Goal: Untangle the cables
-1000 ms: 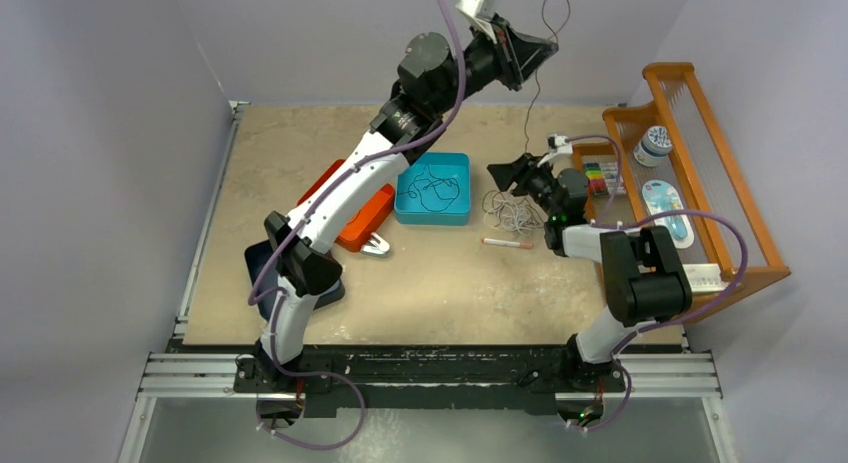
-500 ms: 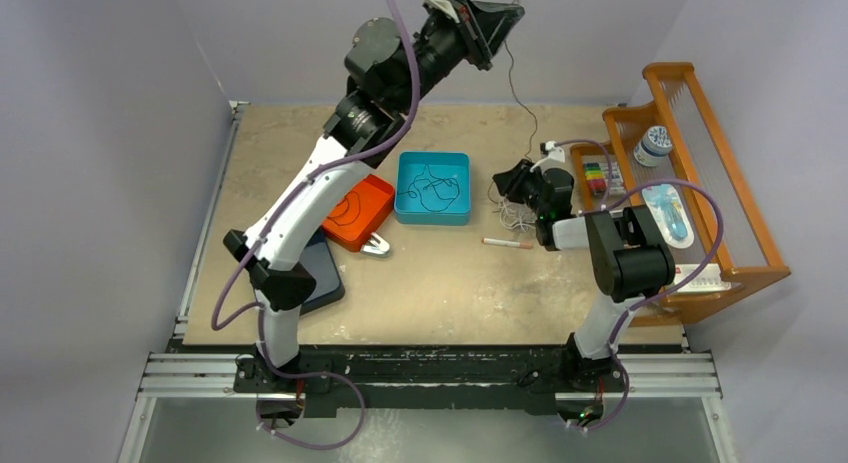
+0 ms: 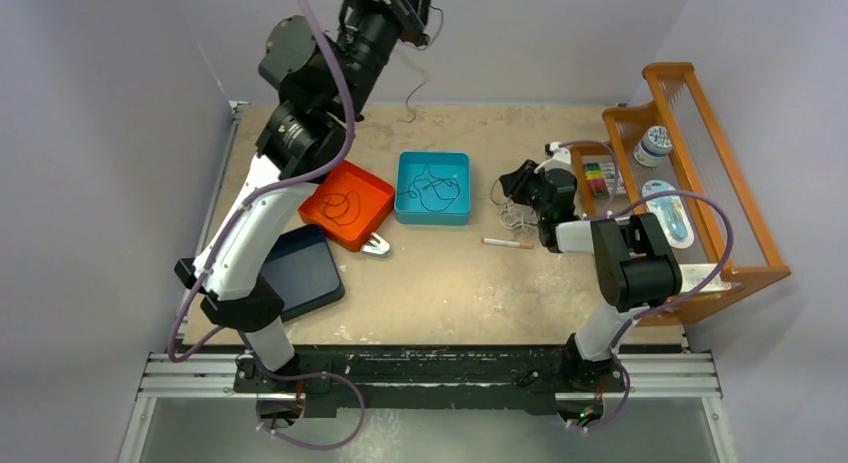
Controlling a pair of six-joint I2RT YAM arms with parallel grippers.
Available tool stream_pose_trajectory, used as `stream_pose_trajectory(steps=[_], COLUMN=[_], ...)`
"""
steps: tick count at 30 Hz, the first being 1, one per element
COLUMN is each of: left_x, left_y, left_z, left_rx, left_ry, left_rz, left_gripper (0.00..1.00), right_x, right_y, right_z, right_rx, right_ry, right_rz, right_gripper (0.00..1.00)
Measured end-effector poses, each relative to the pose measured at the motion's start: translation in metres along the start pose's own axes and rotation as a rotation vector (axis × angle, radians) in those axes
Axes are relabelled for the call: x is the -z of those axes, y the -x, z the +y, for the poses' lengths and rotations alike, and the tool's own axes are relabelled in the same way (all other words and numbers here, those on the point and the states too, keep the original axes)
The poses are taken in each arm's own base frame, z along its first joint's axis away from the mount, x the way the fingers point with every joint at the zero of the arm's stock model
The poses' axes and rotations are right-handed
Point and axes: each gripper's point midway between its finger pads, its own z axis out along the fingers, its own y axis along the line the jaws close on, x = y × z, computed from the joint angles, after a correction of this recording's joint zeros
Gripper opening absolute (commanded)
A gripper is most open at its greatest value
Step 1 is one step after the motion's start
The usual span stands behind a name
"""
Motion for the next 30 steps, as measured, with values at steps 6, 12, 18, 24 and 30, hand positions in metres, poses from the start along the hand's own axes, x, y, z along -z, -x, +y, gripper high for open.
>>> stream_pose_trajectory(steps=[6, 12, 18, 24, 30], left_x=[0.013, 0.014, 0.020, 0.039, 0.075], left_y=[0.025, -0.010, -0.082, -0.139, -0.176], left_z=[0.012, 0.028, 0.062, 0.125, 0.166], left_rx=[-0.040, -0.083, -0.139, -0.154, -0.172], left_ry=[0.048, 0.125, 0.224, 0.365, 0.487], left_rz=[-0.026, 0.062, 0.238, 0.371, 0.466], left_gripper=[0.00, 0.00, 0.00, 0.00, 0.00], right_x=[0.002, 0.025, 0.058, 0.084, 0.103], right_y=[-0.001, 0.035, 0.082, 0.100, 0.107], right_z=[0.000, 0.022, 0.053, 0.070, 0.080], right_rx=[0.004, 0.060, 0.144, 0.190, 0.210], right_ry=[-0.004, 0.031, 0.094, 0.128, 0.153], right_rz=[0.010, -0.051, -0.154, -0.182, -0.190], right_gripper=[0.46, 0.59, 0.64, 0.65, 0.65])
